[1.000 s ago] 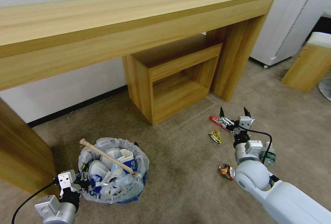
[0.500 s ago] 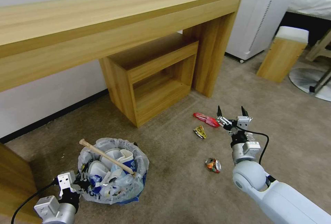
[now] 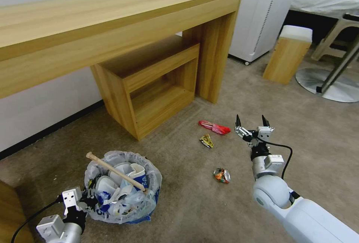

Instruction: Pick up the trash bin and place the garbage on the floor into it.

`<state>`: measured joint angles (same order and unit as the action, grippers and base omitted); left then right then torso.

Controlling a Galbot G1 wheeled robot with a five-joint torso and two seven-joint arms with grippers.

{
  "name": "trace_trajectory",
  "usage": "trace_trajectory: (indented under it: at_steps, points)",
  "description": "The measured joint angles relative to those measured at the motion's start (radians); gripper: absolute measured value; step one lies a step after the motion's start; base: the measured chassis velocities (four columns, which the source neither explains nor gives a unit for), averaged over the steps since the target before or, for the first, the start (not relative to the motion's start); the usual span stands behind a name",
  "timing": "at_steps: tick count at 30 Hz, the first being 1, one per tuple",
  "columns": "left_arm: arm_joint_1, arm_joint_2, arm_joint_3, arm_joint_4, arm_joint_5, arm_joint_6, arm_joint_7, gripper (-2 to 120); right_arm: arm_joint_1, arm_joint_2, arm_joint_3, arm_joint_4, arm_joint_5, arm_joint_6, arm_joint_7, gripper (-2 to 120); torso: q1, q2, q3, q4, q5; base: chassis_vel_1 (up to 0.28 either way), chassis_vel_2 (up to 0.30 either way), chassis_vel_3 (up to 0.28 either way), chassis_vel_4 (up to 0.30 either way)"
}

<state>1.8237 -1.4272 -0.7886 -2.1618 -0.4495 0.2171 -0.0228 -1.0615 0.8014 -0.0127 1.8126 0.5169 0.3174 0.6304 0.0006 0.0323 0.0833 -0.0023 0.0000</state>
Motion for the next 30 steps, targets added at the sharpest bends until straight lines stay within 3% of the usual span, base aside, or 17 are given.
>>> trace_trajectory:
  at_steps: [30]
  points:
    - [0.019, 0.014, 0.002, -0.015, -0.005, 0.005, -0.002, 3, -0.012, 0.0, 0.005, -0.008, -0.015, 0.021, -0.015, 100, 0.0, 0.0, 0.0, 0.0001, 0.0, -0.002, -0.003, -0.002, -0.002]
